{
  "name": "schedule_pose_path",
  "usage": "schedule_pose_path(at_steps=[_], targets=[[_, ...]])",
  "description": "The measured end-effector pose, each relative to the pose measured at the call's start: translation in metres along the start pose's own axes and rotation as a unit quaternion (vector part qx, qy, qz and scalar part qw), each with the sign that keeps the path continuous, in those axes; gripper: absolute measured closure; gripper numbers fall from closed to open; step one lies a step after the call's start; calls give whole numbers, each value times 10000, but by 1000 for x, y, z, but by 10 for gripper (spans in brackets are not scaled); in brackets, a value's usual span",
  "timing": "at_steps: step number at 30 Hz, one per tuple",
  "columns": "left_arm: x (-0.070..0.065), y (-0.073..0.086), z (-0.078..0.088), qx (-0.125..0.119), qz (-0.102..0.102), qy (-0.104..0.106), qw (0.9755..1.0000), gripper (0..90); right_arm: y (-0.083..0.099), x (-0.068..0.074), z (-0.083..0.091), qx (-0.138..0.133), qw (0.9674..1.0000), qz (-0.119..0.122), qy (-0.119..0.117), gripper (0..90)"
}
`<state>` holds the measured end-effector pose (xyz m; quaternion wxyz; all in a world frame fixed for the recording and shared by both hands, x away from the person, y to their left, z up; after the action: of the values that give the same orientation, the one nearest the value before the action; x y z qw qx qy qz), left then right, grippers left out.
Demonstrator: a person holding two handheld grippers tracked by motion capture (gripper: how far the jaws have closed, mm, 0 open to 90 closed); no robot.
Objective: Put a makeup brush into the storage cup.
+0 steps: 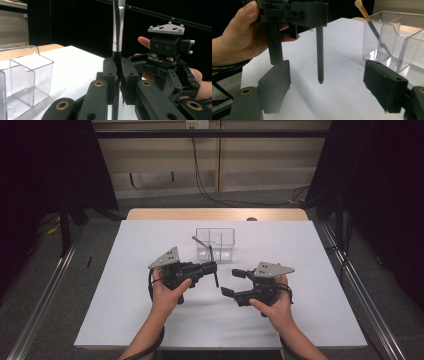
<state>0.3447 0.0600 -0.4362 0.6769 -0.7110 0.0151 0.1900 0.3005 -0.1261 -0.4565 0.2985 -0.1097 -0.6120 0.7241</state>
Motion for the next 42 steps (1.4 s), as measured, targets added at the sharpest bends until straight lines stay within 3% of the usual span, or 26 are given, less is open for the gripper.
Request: schedule_pose_path(at_steps=[5,12,20,42], targets=[[1,-1,2,-23,-12,-40,10000,837,-1,-5,7,-52,9999,26,101,139],[0,-1,3,-7,-49,-48,10000,837,-1,-9,16,-59,9999,100,20,78],[1,-2,5,-39,-35,-72,10000,837,1,-15,25,74,9997,163,140,72],[2,1,13,1,-86,-204,9998,837,4,-29,55,56,9992,280,297,72]])
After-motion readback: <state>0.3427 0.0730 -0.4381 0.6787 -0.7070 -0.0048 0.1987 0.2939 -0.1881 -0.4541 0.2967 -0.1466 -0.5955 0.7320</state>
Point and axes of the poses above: each handheld gripper's, and its own axes: z roughly backward along the jaws, y roughly out of its underside, x roughly to its left, the point moved 5 cm from there along -z, roughly forward along the jaws, and after that the axes turned 4 degrees about -x, right-handed, at the moved point
